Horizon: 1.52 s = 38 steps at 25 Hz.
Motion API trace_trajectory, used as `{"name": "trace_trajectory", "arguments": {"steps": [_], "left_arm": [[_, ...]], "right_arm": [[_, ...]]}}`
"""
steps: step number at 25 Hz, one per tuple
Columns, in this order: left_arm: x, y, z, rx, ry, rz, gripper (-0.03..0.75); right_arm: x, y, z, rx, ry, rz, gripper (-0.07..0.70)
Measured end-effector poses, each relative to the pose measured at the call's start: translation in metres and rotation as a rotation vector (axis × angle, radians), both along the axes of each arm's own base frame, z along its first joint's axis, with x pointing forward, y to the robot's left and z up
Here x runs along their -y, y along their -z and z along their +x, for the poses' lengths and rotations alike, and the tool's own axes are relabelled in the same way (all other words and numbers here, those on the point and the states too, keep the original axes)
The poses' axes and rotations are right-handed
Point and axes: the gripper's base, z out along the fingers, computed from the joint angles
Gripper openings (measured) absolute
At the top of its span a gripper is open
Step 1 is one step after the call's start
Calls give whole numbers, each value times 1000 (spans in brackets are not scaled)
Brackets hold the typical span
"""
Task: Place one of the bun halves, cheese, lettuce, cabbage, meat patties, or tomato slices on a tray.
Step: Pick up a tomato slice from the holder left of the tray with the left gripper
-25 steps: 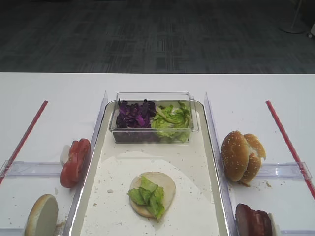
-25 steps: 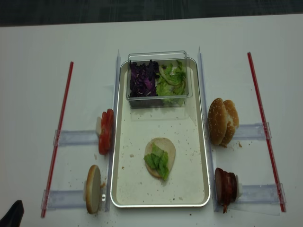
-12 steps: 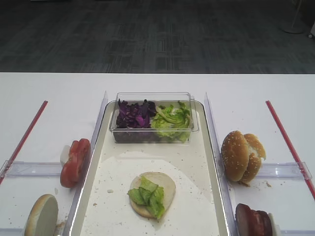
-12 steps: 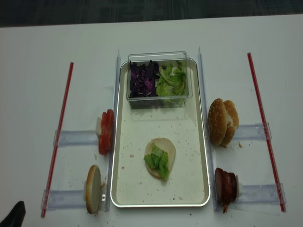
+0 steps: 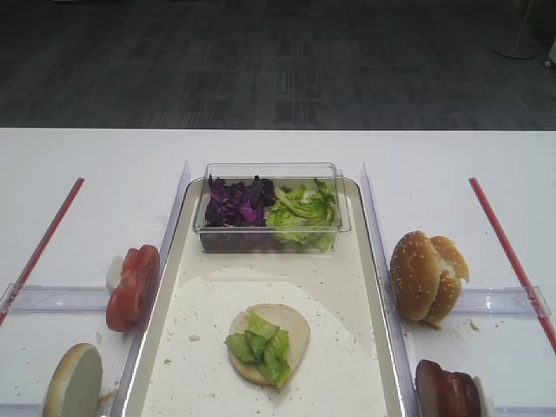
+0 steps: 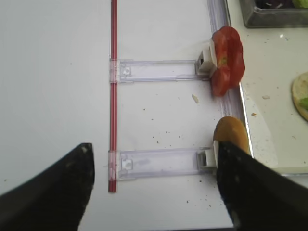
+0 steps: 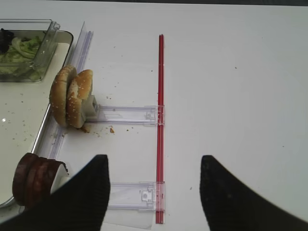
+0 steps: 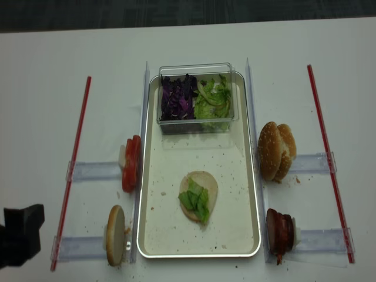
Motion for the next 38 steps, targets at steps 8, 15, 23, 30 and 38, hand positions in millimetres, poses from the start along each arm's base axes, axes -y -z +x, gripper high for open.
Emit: {"name": "trace_trajectory", "arguments": {"steps": [8, 15, 23, 30, 38], "left_arm": [[-3, -6, 79, -202, -2, -33, 490], [-5, 11, 148, -387, 4, -54, 490], [-7, 48, 201, -572, 47, -51, 490], [-8, 71, 223, -646, 69, -50, 490], [-8, 72, 227, -628, 70, -50, 490]], "right_arm": [[0, 0, 0, 0, 0, 0, 445], [0, 0, 0, 0, 0, 0, 445], [0, 0, 0, 0, 0, 0, 445], [0, 0, 0, 0, 0, 0, 445], [0, 0, 0, 0, 2, 3, 445]]}}
